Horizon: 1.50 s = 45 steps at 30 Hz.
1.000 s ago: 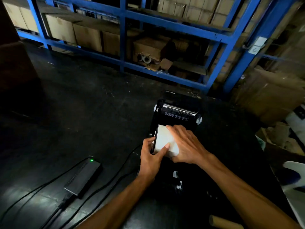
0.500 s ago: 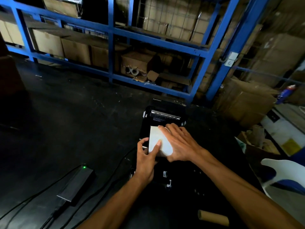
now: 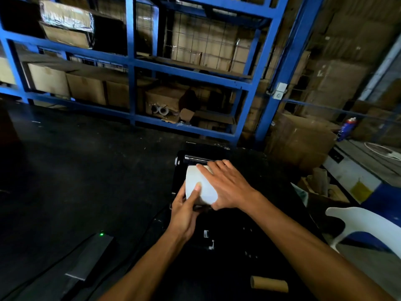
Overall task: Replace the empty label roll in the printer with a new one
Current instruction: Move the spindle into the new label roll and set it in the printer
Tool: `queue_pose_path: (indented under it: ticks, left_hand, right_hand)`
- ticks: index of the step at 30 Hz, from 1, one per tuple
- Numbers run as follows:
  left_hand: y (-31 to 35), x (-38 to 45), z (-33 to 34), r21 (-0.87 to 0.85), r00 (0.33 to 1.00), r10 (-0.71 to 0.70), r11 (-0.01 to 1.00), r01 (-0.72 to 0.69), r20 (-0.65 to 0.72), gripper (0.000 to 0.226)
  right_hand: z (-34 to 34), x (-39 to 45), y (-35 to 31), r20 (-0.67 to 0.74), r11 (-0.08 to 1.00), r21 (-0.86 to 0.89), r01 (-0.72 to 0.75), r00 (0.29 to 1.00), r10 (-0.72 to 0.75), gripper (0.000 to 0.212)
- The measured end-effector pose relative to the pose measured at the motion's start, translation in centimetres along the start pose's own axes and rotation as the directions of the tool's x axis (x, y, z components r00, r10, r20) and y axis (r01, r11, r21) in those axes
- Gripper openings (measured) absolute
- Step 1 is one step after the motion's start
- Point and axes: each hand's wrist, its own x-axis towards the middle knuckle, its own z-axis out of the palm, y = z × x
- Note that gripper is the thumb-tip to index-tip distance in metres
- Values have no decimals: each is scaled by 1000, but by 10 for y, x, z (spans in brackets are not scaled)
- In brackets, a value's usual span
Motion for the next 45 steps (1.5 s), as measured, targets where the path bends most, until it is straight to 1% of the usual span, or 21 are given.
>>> queue_pose_path:
  ticks: [6,8,9,10,11,12,13,14,15,17,20,24,26,28,30,33,35,37,39,42,45]
  left_hand:
    - [8,1,5,-92,1000,-7,996,9,20,48]
    - [12,2,6,-117,998,-6,993,14,61,46]
    - [14,3,6,-119,996,0,993,11,89,43]
    - [16,4,6,-119,994,2,993,11,113,40]
    - [17,4,5,-118,992,0,993,15,125,40]
    - [18,4,3,-124,992,-5,992,20,125,43]
    - [18,5,2,-137,993,-12,990,28,115,46]
    - [18,5,0,-154,994,-19,987,35,105,48]
    - [19,5,-2,-170,995,-24,985,40,96,50]
    - [19,4,-5,-175,996,-26,984,41,85,52]
    - [20,1,-6,-145,996,-29,989,41,85,52]
    - [25,-3,-6,-89,996,-3,996,11,88,49]
    - [28,-5,-5,-55,995,25,998,-19,98,48]
    - [31,-6,-3,-21,993,51,999,-49,111,49]
    - [33,-9,-1,16,990,74,997,-77,119,51]
    - [35,-11,0,58,988,101,992,-108,115,53]
    - [37,-12,-1,89,985,122,987,-133,122,53]
    - [37,-12,-2,136,979,146,977,-165,140,55]
    - [37,-11,-4,185,974,167,963,-194,150,64]
    - [38,-9,-8,272,972,190,936,-222,140,81]
    - [40,-7,-10,372,963,212,891,-260,167,83]
  right_hand:
    - [-17,-5,1,-119,999,-3,46,992,-46,105]
    - [-28,-11,6,-190,993,110,34,982,-12,109]
    - [-31,-14,9,-252,969,245,-2,966,65,109]
    - [-32,-19,11,-310,903,427,-51,929,200,106]
    - [-30,-24,11,-328,775,624,-101,867,376,98]
    - [-26,-28,9,-289,599,790,-130,783,551,87]
    - [-22,-32,7,-211,420,898,-133,707,675,73]
    - [-16,-36,3,-137,283,952,-118,660,738,59]
    - [-10,-39,-1,-94,208,973,-104,643,760,47]
    - [-1,-44,-10,-72,171,981,-90,652,755,34]
    - [8,-48,-16,-96,168,984,-52,644,759,30]
    - [11,-46,-26,-57,89,996,-26,581,812,30]
    - [11,-44,-34,-15,50,997,-52,528,849,32]
    - [11,-41,-40,-10,46,997,-66,463,886,31]
    - [12,-39,-45,-11,48,996,-76,436,900,28]
    - [12,-37,-50,19,27,995,-97,436,900,29]
    - [10,-34,-51,59,-17,995,-98,447,893,30]
    - [6,-32,-53,151,-127,988,-83,448,881,29]
    - [3,-30,-54,239,-239,969,-60,462,854,26]
    - [4,-28,-57,293,-318,947,-45,525,799,27]
    - [9,-27,-59,344,-404,915,0,522,781,29]
